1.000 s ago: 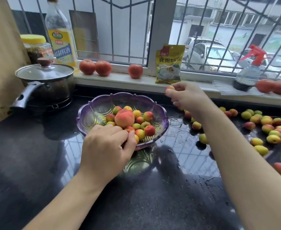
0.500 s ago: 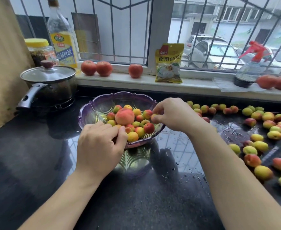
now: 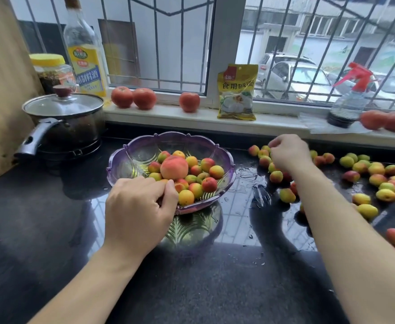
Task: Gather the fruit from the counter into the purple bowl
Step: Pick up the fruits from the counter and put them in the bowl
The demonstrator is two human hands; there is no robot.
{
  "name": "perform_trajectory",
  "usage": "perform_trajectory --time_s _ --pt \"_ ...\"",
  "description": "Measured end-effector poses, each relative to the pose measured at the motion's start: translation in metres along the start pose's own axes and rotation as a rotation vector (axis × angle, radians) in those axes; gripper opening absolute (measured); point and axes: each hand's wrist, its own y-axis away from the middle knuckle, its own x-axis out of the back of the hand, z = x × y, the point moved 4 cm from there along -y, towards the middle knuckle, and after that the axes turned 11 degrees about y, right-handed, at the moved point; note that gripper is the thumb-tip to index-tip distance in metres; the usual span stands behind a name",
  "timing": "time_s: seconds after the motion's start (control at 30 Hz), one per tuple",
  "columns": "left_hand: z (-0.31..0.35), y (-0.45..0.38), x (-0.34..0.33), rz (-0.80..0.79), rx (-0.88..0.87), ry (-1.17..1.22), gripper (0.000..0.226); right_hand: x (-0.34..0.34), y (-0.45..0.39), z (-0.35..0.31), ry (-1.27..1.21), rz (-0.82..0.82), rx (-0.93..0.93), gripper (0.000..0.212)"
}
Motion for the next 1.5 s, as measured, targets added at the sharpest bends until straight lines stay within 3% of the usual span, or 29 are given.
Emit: perform_trajectory --time_s 0.17,0.33,0.43,0.53,0.6,0.7,0.8,0.9,1.0,1.07,1.2,1.33,1.5 --pt "0.000 0.001 0.001 0.026 -0.007 -0.009 0.047 -0.054 -0.036 -0.040 0.572 -0.118 0.283 0.046" --pt "-0.004 0.001 -0.003 0.012 0.006 -0.003 0.047 -0.072 -0.044 -0.048 0.815 -0.020 0.347 0.042" --pt "-0.005 0.003 -0.002 0.008 0.014 -0.008 0.045 -0.058 -0.037 -0.058 0.600 0.075 0.338 0.030" --pt "-0.003 0.001 -0.002 0.014 0.021 -0.011 0.045 -0.015 -0.012 -0.079 -0.081 0.126 0.281 0.023" --pt "-0.001 0.000 -0.001 0.025 0.032 -0.001 0.046 0.014 0.025 -0.101 -0.359 0.006 0.419 0.024" --pt "0.001 0.000 0.003 0.038 0.052 0.033 0.046 0.020 0.089 -0.132 -0.266 -0.283 0.670 0.023" --pt "0.001 -0.001 0.008 0.037 0.077 0.072 0.046 -0.008 0.107 -0.143 0.081 -0.267 0.728 0.024" --pt "-0.003 0.000 0.014 0.019 0.104 0.084 0.046 -0.012 0.111 -0.141 0.132 -0.201 0.672 0.027" --pt "-0.012 0.002 0.018 -0.034 0.192 0.075 0.043 0.015 0.125 -0.111 -0.244 -0.005 0.511 0.019" --pt "-0.016 0.006 0.015 -0.129 0.239 0.083 0.043 0.023 0.140 -0.072 -0.348 0.106 0.382 0.014" --pt "-0.012 0.012 0.009 -0.266 0.229 0.057 0.048 0.017 0.154 0.015 -0.162 0.226 0.149 0.020" --pt "0.002 0.014 0.009 -0.312 0.144 0.027 0.044 0.032 0.147 0.054 0.033 0.366 0.029 0.024" --pt "0.016 0.017 0.005 -0.291 0.061 0.036 0.037 0.015 0.141 0.047 0.397 0.210 0.042 0.031"
